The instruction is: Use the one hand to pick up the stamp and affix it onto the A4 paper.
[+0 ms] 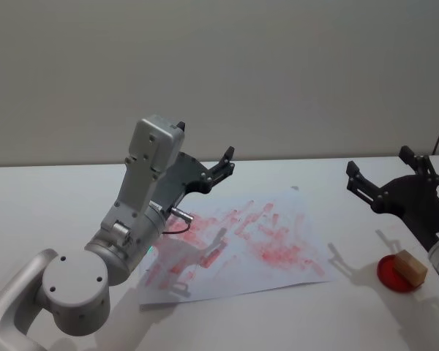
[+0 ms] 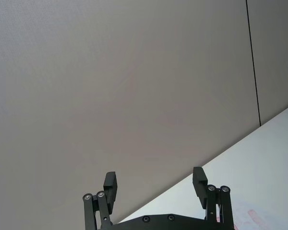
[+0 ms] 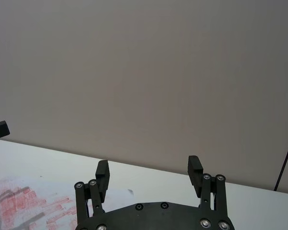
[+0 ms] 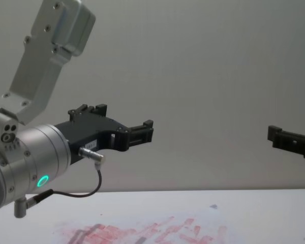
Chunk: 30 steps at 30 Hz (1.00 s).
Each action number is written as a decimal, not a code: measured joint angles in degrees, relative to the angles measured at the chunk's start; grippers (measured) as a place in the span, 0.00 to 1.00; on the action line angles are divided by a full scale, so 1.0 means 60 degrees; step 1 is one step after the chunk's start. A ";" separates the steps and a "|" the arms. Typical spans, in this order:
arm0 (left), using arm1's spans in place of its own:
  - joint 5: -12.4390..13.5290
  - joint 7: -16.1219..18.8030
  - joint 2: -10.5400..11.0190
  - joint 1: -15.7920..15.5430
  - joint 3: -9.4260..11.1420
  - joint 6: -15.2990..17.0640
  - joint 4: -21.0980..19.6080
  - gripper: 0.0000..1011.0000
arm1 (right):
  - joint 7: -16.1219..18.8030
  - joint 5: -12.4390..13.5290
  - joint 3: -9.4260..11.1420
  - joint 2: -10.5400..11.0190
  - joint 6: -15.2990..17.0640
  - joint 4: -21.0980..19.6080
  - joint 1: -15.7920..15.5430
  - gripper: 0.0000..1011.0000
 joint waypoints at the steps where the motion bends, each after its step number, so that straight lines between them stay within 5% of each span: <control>1: 0.0000 0.0000 0.0000 0.0000 0.0000 0.0000 0.0000 0.99 | 0.0000 0.0000 0.0000 0.0000 0.0000 0.0000 0.0000 0.99; 30: 0.0000 0.0000 0.0000 0.0000 0.0000 0.0000 0.0000 0.99 | 0.0007 0.0001 0.0007 0.0000 -0.0003 -0.0008 0.0001 0.99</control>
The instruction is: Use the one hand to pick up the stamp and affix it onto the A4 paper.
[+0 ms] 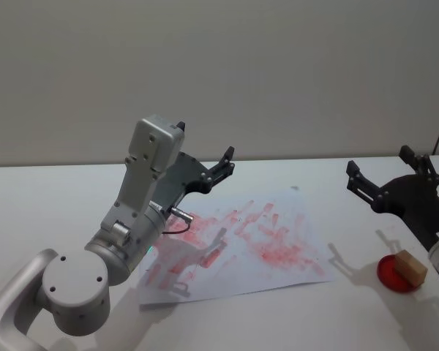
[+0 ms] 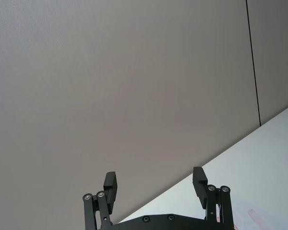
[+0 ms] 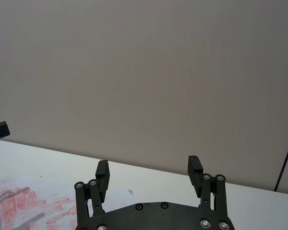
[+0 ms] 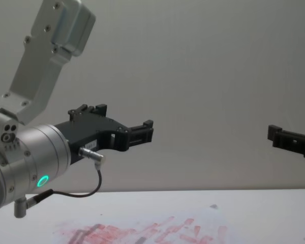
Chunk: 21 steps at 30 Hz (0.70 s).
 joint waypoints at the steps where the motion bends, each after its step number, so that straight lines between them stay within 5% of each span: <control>1: 0.0000 0.0000 0.0000 0.0000 0.0000 0.0000 -0.0001 0.99 | 0.0000 0.0000 0.0000 0.0000 0.0000 0.0000 0.0000 0.99; 21: 0.0000 0.0000 0.0000 0.0000 0.0000 0.0000 0.0000 0.99 | -0.0262 0.0014 0.0015 0.0085 0.0228 -0.0247 -0.0280 0.99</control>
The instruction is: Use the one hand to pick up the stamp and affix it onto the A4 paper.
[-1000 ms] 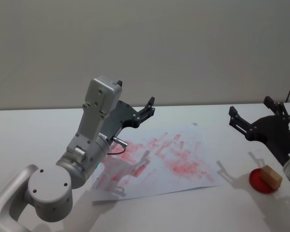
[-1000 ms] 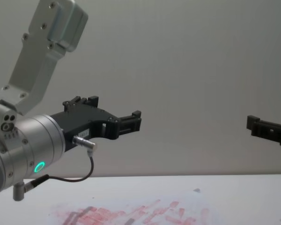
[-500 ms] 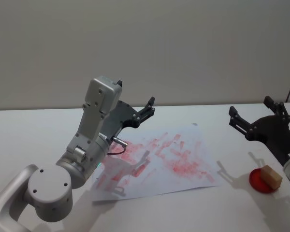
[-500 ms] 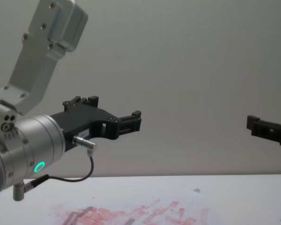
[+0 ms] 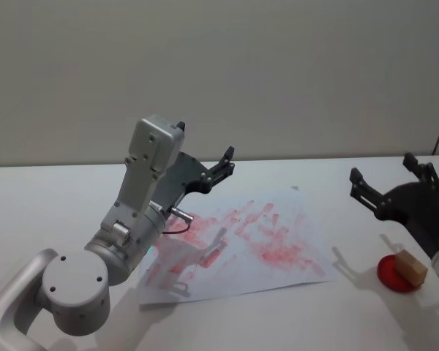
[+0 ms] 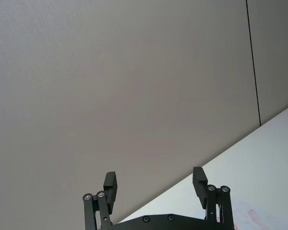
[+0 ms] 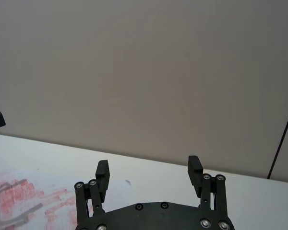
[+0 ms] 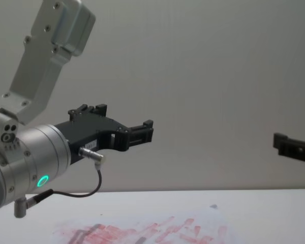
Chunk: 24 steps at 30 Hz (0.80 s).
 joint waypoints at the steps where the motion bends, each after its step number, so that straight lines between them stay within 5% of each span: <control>1: 0.0000 0.0000 0.0000 0.0000 0.0000 -0.0001 0.0000 0.99 | -0.0099 0.0016 0.0004 0.0034 0.0092 -0.0091 -0.0104 0.99; 24: 0.0000 0.0000 0.0000 0.0000 0.0000 0.0000 0.0000 0.99 | -0.1747 0.0314 0.0298 0.0837 0.1723 -0.1492 -0.1980 0.99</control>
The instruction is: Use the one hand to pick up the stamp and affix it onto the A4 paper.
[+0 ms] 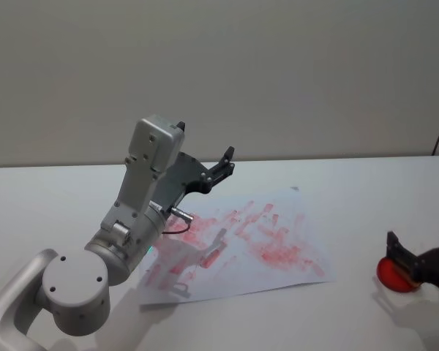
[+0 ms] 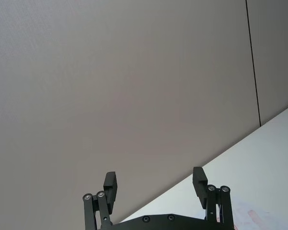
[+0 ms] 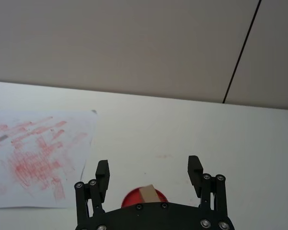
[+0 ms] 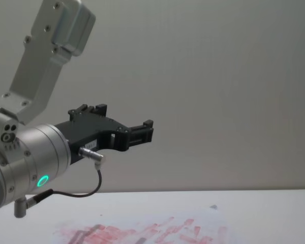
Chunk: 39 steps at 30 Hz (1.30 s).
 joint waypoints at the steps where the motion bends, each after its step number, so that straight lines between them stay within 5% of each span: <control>1: 0.0000 0.0000 0.0000 0.0000 0.0000 0.0000 0.0000 0.99 | -0.0035 0.0005 0.0013 0.0020 0.0059 -0.0017 -0.0040 0.99; 17: 0.0000 0.0000 0.0000 0.0000 0.0000 0.0000 0.0000 0.99 | 0.0006 0.0029 0.0136 0.0075 0.0962 0.0126 -0.0191 0.99; 39: 0.0000 0.0000 0.0000 0.0000 0.0000 0.0000 0.0000 0.99 | 0.0994 -0.0391 0.0073 -0.0293 0.1696 0.1154 0.0654 0.99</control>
